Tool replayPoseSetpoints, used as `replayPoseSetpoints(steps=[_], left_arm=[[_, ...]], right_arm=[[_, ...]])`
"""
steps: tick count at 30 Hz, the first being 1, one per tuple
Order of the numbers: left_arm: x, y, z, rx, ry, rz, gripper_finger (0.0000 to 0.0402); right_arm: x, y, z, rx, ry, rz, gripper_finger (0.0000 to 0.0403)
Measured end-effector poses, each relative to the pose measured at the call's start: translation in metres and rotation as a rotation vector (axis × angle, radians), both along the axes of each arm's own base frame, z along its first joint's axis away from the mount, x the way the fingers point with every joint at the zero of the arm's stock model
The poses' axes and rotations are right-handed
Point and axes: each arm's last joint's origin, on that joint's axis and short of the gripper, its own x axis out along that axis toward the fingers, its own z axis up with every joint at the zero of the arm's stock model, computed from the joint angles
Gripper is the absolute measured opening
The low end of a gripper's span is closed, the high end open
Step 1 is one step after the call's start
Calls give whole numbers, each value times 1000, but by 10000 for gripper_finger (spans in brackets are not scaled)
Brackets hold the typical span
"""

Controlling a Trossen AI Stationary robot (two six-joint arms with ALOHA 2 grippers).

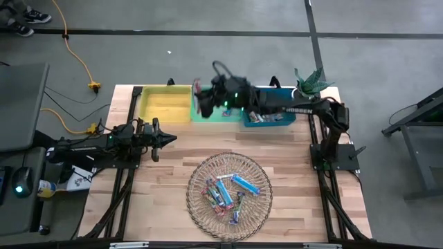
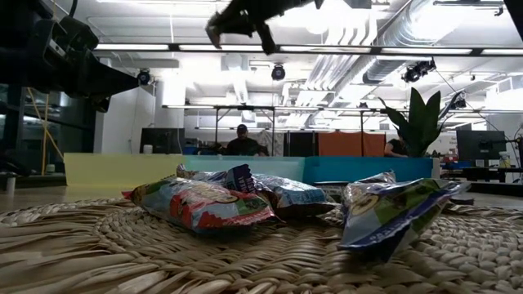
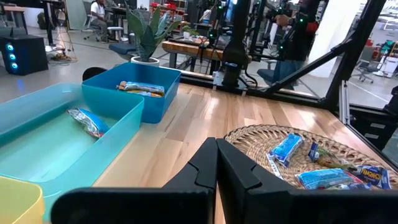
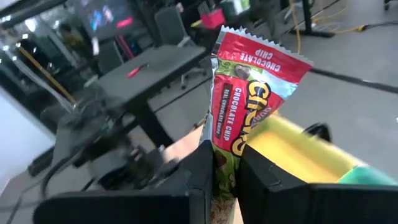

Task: Pick and place Granola Bars by type
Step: Put the red granola bar into the light green bin

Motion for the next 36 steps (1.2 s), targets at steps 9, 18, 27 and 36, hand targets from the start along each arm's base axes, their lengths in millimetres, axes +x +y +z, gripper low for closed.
replayPoseSetpoints(steps=[9,18,27,36], left_arm=[[0,0,0,0,0,0,0],[0,0,0,0,-1,0,0],[0,0,0,0,0,0,0],[0,0,0,0,0,0,0]], right_arm=[[-17,-53,37,-110,-50,-70,39],[-9,-84,52,-163,156,-221,39],[23,-124,-17,72,302,-272,39],[43,-133,-109,296,552,-270,39]])
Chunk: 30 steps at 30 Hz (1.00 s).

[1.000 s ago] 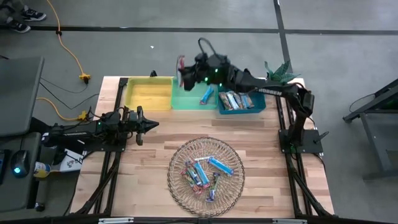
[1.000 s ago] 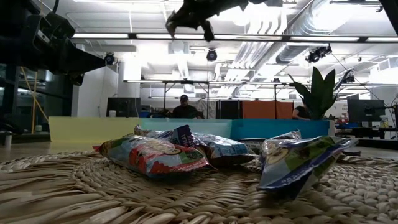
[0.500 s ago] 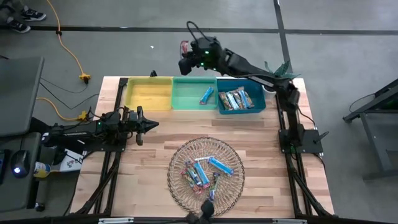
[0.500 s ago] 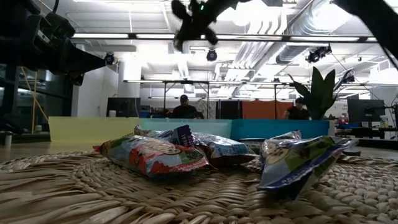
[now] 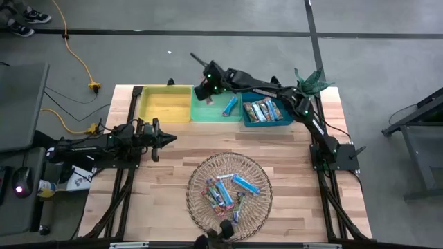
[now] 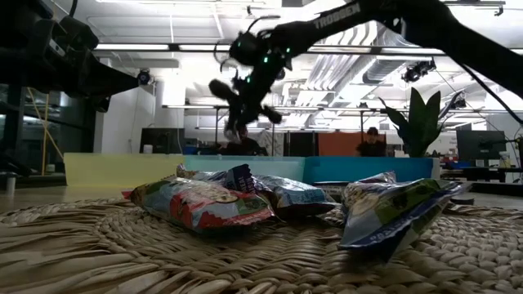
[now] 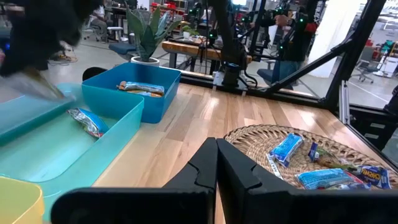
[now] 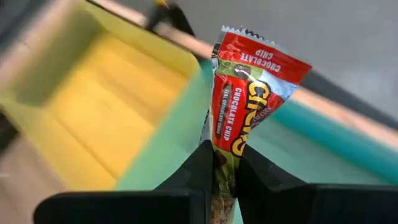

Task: Pick and place Granola Bars by type
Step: Put the red granola bar into the light green bin

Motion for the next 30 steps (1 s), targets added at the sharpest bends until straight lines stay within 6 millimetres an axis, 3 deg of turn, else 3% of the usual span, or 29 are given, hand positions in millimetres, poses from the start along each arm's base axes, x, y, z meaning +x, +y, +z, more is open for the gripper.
replayPoseSetpoints(steps=[4,12,22,30], left_arm=[[0,0,0,0,0,0,0],[0,0,0,0,0,0,0],[0,0,0,0,0,0,0],[0,0,0,0,0,0,0]], right_arm=[[-2,0,-20,52,92,-28,39],[-18,5,-41,94,316,-114,50],[-19,6,-43,107,321,-113,103],[-16,7,-40,158,270,-59,114]])
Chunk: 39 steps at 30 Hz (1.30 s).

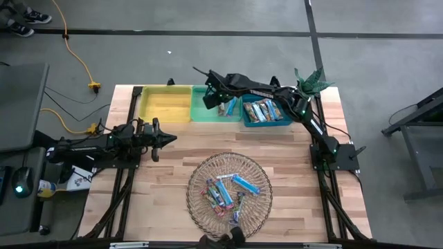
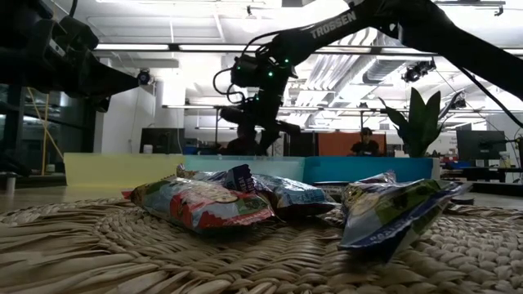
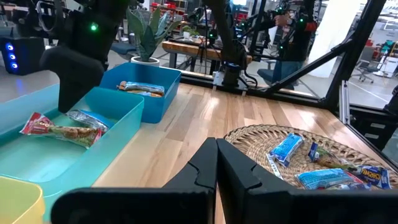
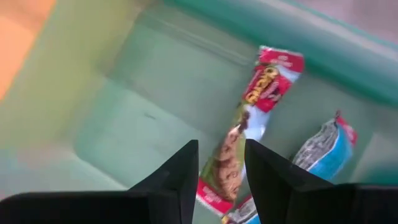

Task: Pick and place Granola Bars by type
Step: Put the red granola bar into the light green bin

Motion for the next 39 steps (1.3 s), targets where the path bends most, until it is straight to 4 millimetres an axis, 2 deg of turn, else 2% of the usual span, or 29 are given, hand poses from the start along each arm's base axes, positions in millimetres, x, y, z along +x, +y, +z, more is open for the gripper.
replayPoseSetpoints(steps=[4,10,14,21,24,29,33,39], left_arm=[[0,0,0,0,0,0,0],[0,0,0,0,0,0,0],[0,0,0,0,0,0,0],[0,0,0,0,0,0,0],[0,0,0,0,0,0,0],[0,0,0,0,0,0,0],[0,0,0,0,0,0,0],[0,0,0,0,0,0,0]], right_arm=[[2,4,15,-36,-49,44,115],[1,19,61,-119,-164,218,115],[1,48,89,-85,-247,388,115],[-4,116,117,-10,-235,566,115],[-6,149,120,37,-192,642,115],[-12,199,114,125,-75,698,115],[-16,235,111,122,1,723,115],[-20,271,110,123,30,745,115]])
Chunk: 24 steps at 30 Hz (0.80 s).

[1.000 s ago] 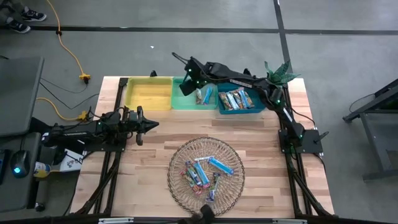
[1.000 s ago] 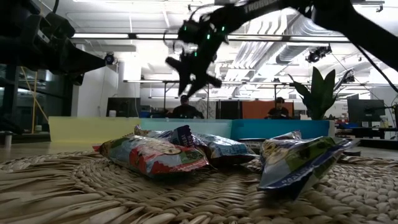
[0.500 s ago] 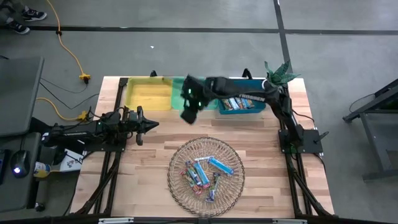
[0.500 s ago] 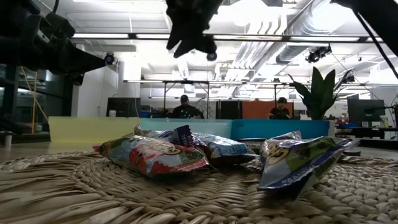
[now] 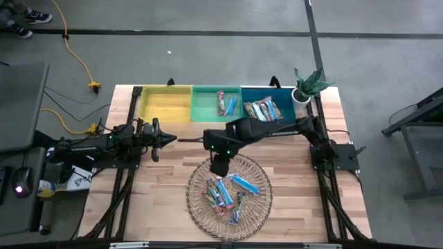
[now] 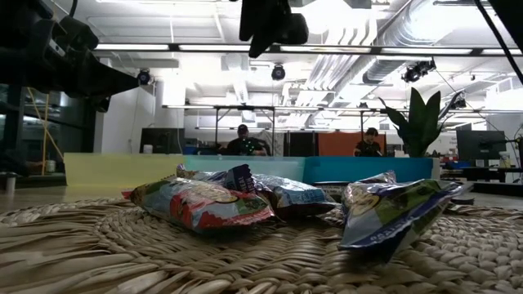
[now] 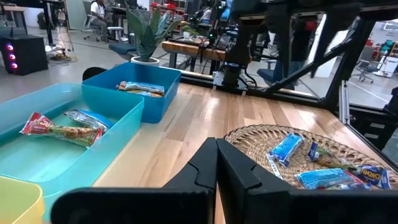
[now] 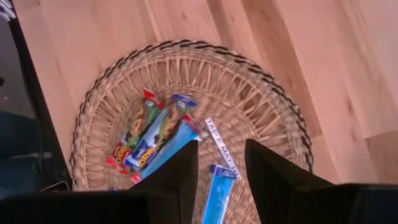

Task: Pick and place Granola Bars by type
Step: Put the red granola bar into the light green bin

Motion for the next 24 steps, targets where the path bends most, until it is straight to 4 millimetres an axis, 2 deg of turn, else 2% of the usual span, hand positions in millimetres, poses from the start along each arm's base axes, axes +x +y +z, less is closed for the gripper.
replayPoseSetpoints(steps=[7,10,15,19,24], left_arm=[[0,0,0,0,0,0,0],[0,0,0,0,0,0,0],[0,0,0,0,0,-1,0],[0,0,0,0,0,-1,0],[0,0,0,0,0,-1,0]], right_arm=[[-4,25,-1,-8,11,13,117],[-5,40,-9,-11,18,53,139],[-3,69,-44,50,15,147,208],[-6,87,-79,120,40,125,257],[-11,97,-112,132,42,66,279]])
